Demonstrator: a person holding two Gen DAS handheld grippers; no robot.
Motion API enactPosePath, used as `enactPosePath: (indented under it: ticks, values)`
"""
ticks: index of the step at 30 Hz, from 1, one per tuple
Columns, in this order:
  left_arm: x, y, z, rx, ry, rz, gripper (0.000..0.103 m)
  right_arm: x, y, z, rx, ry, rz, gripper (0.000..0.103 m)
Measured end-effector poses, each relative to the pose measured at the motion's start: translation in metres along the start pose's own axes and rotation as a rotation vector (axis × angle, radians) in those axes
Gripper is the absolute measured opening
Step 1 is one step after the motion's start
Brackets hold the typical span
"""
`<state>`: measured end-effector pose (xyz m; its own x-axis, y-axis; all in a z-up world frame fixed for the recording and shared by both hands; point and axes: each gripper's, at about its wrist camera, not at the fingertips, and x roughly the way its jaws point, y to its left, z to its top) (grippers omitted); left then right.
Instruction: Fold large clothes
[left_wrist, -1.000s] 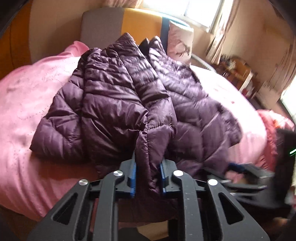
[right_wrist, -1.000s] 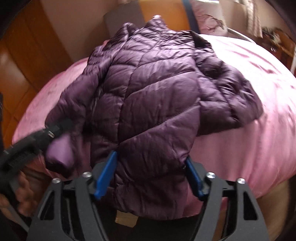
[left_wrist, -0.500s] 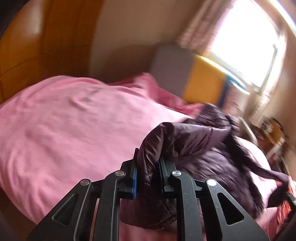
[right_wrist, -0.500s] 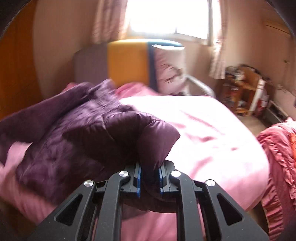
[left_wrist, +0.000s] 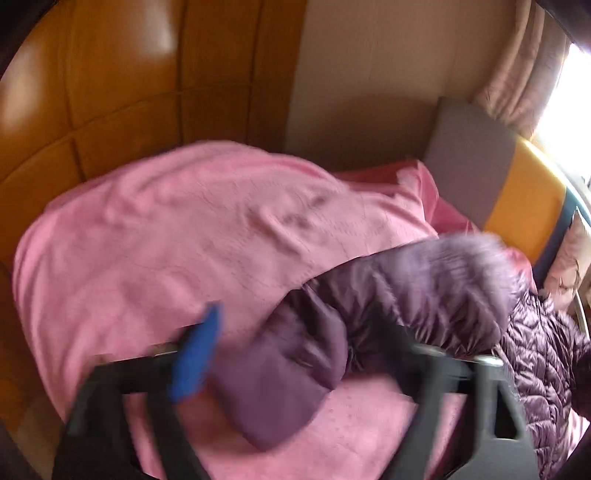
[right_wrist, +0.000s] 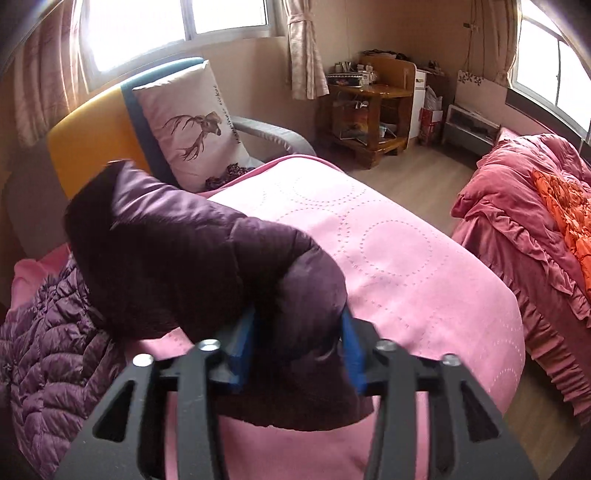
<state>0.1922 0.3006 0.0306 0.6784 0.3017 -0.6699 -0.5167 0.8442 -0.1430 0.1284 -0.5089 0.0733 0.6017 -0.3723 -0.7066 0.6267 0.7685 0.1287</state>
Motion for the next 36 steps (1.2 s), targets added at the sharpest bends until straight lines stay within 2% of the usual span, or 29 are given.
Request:
enactPosePath:
  ticks: [1,2,4,5,7,8,10,12,14,15,16,17,18,20,21,22,23,24,27,29,31,36]
  values:
    - [-0.005,0.001,-0.003,0.007,-0.006,-0.017,0.087,-0.006,-0.001,0.0,0.003,-0.027,-0.002,0.084]
    - [-0.012,0.002,-0.012,0.027,0.009,-0.054,0.087,-0.012,-0.001,-0.003,-0.007,-0.039,0.004,0.085]
    - [-0.021,-0.003,-0.027,0.043,0.037,-0.128,0.087,-0.027,0.005,-0.018,-0.046,-0.034,0.072,0.087]
    - [-0.027,-0.006,-0.042,0.058,0.063,-0.196,0.087,-0.032,0.01,-0.026,-0.063,-0.02,0.12,0.088]
    - [-0.031,-0.014,-0.064,0.079,0.114,-0.297,0.087,-0.039,0.023,-0.05,-0.107,0.071,0.277,0.089]
    - [-0.031,-0.019,-0.076,0.087,0.145,-0.35,0.087,-0.04,0.031,-0.067,-0.128,0.149,0.372,0.089]
    - [-0.03,-0.03,-0.102,0.079,0.22,-0.461,0.087,-0.044,0.045,-0.102,-0.144,0.274,0.509,0.089]
    - [-0.027,-0.041,-0.123,0.06,0.282,-0.542,0.087,-0.046,0.063,-0.135,-0.156,0.383,0.612,0.087]
    - [-0.021,-0.052,-0.137,0.053,0.335,-0.585,0.087,-0.051,0.076,-0.164,-0.181,0.454,0.667,0.079]
    - [-0.02,-0.058,-0.146,0.052,0.365,-0.608,0.083,-0.053,0.084,-0.177,-0.21,0.474,0.677,0.078]
    - [-0.018,-0.062,-0.151,0.054,0.387,-0.636,0.068,-0.053,0.091,-0.186,-0.237,0.481,0.675,0.073]
    - [-0.016,-0.067,-0.156,0.066,0.415,-0.664,0.059,-0.054,0.095,-0.193,-0.26,0.477,0.659,0.069]
    - [-0.013,-0.074,-0.162,0.09,0.448,-0.682,0.044,-0.054,0.099,-0.198,-0.277,0.469,0.645,0.064]
    - [-0.01,-0.078,-0.169,0.109,0.453,-0.658,0.033,-0.054,0.102,-0.201,-0.292,0.472,0.652,0.038]
    - [-0.009,-0.08,-0.172,0.117,0.46,-0.657,0.02,-0.059,0.104,-0.2,-0.303,0.467,0.656,0.031]
    - [-0.01,-0.08,-0.173,0.121,0.464,-0.653,0.012,-0.06,0.106,-0.194,-0.32,0.449,0.65,0.016]
    - [-0.013,-0.079,-0.172,0.125,0.459,-0.65,0.008,-0.07,0.106,-0.188,-0.341,0.421,0.641,0.01]
    - [-0.021,-0.078,-0.17,0.137,0.442,-0.646,0.004,-0.081,0.103,-0.178,-0.36,0.39,0.641,0.009]
    - [-0.047,-0.068,-0.163,0.166,0.404,-0.643,0.002,-0.11,0.087,-0.158,-0.38,0.331,0.651,0.007]
    - [-0.059,-0.061,-0.162,0.174,0.404,-0.639,0.001,-0.12,0.075,-0.157,-0.389,0.329,0.648,0.007]
    - [-0.072,-0.052,-0.174,0.201,0.416,-0.621,0.001,-0.12,0.066,-0.165,-0.401,0.355,0.624,0.007]
    - [-0.082,-0.034,-0.216,0.244,0.488,-0.558,0.001,-0.095,0.044,-0.219,-0.423,0.513,0.528,0.006]
